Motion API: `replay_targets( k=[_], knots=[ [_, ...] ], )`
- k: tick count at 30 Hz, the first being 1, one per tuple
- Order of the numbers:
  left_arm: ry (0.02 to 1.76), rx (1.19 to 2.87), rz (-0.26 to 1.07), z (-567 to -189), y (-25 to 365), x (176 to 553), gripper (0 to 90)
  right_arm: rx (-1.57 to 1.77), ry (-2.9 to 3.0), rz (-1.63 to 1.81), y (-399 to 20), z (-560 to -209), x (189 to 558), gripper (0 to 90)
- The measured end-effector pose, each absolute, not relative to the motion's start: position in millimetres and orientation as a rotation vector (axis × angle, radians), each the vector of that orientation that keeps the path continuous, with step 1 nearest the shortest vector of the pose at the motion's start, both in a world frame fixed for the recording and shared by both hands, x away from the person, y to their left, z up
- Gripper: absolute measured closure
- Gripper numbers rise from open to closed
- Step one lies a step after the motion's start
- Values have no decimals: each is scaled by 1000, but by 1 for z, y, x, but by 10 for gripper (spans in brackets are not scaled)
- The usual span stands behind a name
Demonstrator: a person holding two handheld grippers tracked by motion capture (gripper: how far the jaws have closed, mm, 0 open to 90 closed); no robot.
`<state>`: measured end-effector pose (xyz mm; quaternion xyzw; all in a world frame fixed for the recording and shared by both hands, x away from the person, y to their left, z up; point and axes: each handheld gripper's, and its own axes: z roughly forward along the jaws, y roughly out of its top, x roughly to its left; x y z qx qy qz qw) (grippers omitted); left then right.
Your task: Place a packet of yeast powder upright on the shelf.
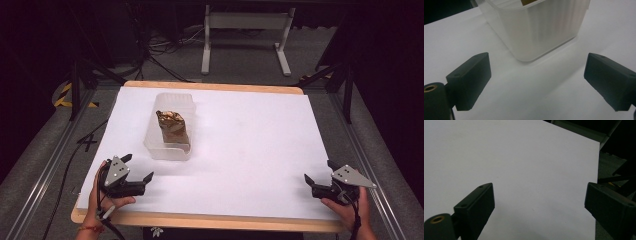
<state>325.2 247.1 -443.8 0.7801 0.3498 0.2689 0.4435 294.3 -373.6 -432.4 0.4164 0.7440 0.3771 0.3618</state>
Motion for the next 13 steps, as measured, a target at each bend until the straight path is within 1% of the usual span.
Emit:
replay_targets(
  k=[13],
  knots=[
    [877,1938,662,-444,246,327,80,1075,1911,978,-376,-433,294,92]
  ],
)
